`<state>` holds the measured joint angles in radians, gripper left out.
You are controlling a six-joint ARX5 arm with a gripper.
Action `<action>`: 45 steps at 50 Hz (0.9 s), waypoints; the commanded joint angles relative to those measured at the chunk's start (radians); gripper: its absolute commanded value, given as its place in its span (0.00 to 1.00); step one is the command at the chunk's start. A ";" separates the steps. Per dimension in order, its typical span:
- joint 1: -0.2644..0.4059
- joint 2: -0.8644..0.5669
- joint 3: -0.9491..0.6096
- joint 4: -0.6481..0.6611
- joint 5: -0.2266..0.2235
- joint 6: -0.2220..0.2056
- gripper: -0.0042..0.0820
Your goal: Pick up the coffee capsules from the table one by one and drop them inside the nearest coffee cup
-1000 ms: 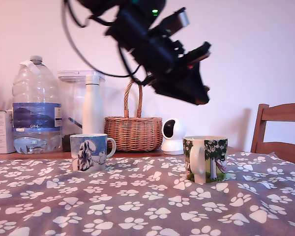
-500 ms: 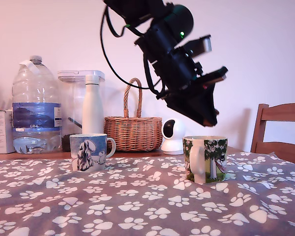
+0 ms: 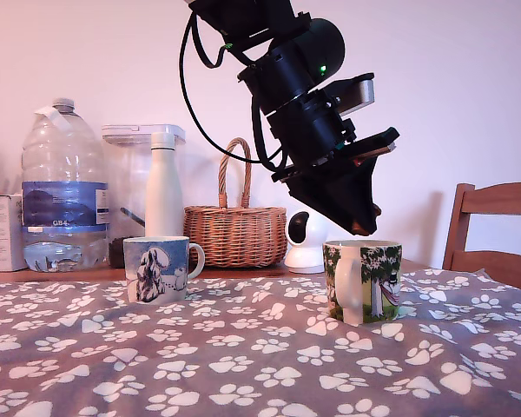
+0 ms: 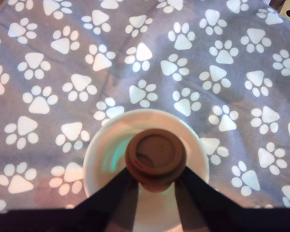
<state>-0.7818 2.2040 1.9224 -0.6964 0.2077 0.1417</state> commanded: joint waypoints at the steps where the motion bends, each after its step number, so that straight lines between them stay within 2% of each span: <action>1: -0.005 0.042 0.006 -0.001 0.000 0.009 0.22; 5: -0.005 0.042 0.006 -0.015 -0.001 0.010 0.23; 7: -0.005 0.042 0.006 -0.023 0.000 0.010 0.27; 10: -0.005 0.042 0.006 -0.030 -0.002 0.010 0.41; 14: -0.005 0.042 0.006 -0.027 -0.008 0.008 0.68; 16: -0.005 0.042 0.006 -0.024 -0.010 0.008 0.78; 18: -0.005 0.042 0.006 -0.017 -0.017 0.004 0.81; 26: -0.008 0.042 0.006 0.011 -0.034 -0.004 0.81; 39: -0.013 0.042 0.006 0.010 -0.035 -0.003 0.80; 45: -0.017 0.040 0.006 0.020 -0.037 -0.003 0.69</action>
<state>-0.7891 2.2040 1.9224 -0.6846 0.1734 0.1406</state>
